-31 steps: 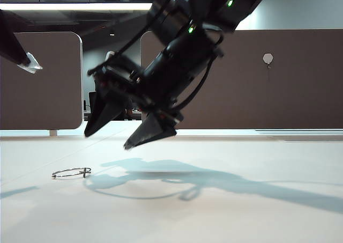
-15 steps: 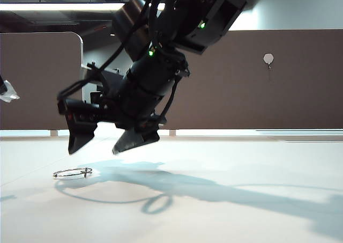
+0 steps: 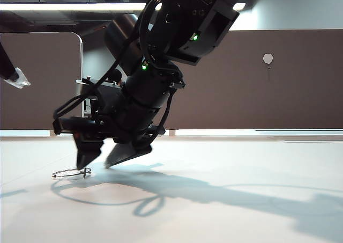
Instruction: Hang the earring on the hook.
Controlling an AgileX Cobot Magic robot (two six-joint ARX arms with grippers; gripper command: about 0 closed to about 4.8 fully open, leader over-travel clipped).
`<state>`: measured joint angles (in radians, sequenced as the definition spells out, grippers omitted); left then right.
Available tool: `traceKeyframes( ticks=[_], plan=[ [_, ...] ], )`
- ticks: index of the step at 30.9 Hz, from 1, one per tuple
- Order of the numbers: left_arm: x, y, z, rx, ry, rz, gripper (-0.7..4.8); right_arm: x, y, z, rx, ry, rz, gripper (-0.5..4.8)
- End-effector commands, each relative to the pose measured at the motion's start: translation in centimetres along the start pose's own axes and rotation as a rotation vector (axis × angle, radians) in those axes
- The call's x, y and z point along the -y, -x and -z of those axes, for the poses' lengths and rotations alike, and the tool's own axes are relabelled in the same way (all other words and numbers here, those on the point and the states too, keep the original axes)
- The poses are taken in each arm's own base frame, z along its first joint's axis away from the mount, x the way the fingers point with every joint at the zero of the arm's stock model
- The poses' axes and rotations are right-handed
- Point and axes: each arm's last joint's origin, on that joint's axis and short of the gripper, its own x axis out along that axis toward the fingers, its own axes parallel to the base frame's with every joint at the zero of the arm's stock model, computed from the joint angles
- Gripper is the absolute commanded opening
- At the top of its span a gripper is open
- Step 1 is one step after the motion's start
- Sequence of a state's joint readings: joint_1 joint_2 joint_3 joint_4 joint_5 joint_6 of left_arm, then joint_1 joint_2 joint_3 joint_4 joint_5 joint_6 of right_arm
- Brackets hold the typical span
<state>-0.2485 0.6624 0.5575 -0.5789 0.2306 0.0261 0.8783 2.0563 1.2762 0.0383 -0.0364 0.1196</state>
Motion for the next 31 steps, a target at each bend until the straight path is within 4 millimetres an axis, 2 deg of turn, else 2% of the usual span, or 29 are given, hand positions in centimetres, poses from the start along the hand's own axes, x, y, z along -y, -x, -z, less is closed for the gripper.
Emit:
traceKeyframes(
  ticks=[1,3,6,10,15,24,31],
  plan=[
    [0.0,0.1,-0.2,0.016,-0.005,-0.004,4.79,-0.3,-0.3,1.4,-0.106,-0.005,-0.011,1.30],
    [0.0,0.1,-0.2,0.017,-0.006,-0.008,4.79,-0.3,-0.3,1.4,-0.114,-0.006,-0.015,0.97],
    [0.0,0.1,-0.2,0.016,-0.008,-0.010,4.79,-0.1,-0.3,1.4,-0.112,-0.012,-0.032,-0.09],
    [0.0,0.1,-0.4,0.034,-0.012,-0.011,4.79,0.4,0.1,0.9,-0.092,-0.024,-0.060,-0.06],
    [0.0,0.2,-1.3,0.129,-0.033,-0.013,4.79,2.1,2.2,-1.3,0.007,-0.053,-0.083,-0.06],
    [0.0,0.3,-2.3,0.229,-0.053,-0.015,4.79,6.9,9.0,-6.9,0.353,-0.096,-0.162,-0.06],
    [0.0,0.6,-3.3,0.339,-0.078,-0.018,4.79,11.2,15.6,-9.7,0.619,-0.109,-0.052,-0.06]
  ],
)
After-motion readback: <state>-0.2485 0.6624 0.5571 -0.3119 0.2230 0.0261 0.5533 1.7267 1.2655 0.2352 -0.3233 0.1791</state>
